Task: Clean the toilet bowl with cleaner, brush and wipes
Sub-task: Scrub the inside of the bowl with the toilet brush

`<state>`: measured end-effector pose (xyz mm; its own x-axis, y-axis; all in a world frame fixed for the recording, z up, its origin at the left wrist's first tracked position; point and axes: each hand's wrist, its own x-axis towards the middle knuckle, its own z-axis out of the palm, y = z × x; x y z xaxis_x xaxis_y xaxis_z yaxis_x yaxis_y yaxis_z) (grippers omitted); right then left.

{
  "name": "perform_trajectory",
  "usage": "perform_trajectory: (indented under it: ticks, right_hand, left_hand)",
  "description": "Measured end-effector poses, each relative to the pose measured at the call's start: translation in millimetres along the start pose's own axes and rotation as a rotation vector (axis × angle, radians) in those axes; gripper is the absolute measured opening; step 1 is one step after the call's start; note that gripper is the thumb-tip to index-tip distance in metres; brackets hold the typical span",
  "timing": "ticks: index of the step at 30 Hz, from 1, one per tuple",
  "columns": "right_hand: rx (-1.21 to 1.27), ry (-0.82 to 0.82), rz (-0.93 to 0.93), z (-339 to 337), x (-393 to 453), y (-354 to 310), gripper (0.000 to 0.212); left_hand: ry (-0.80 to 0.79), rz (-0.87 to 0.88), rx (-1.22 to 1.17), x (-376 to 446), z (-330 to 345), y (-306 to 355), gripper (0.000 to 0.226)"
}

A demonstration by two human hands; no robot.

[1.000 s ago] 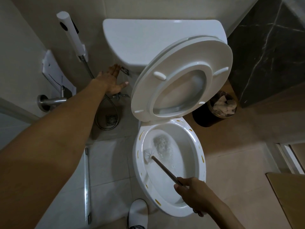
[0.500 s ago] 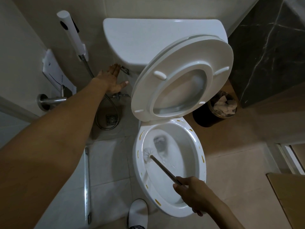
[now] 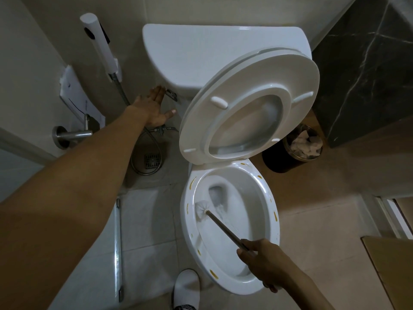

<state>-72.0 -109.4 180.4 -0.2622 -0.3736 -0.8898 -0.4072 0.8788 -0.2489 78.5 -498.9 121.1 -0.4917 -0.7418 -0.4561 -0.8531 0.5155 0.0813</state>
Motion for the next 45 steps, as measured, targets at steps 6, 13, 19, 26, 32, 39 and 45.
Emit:
perform_trajectory:
  ticks: [6,13,19,26,32,39,45]
  right_hand:
    - [-0.017,0.023,-0.003,-1.3,-0.3,-3.1,0.045]
    - [-0.039,0.027,-0.009,-3.6,-0.8,-4.8,0.045]
    - [-0.016,0.014,0.003,-3.3,0.0,-5.9,0.044]
    - [-0.008,0.012,0.019,-3.0,4.1,-4.7,0.046]
    - [-0.017,0.021,0.017,-3.6,1.3,-6.8,0.043]
    - [-0.038,0.030,0.007,-5.0,2.9,-7.4,0.044]
    - [-0.133,0.064,-0.023,-9.4,-5.8,-8.3,0.037]
  left_hand:
    - [0.013,-0.003,-0.013,-0.9,-0.8,1.2,0.082]
    - [0.005,-0.006,-0.024,-0.1,0.0,1.4,0.082]
    - [-0.001,-0.001,-0.027,1.7,1.4,-0.1,0.083]
    - [-0.001,0.004,-0.016,0.5,0.2,0.1,0.083]
    - [0.009,-0.002,-0.068,0.5,2.4,0.4,0.082]
    - [0.086,-0.030,-0.205,-9.8,9.6,5.9,0.078]
    - [0.114,-0.074,-0.267,-35.8,14.1,10.7,0.077]
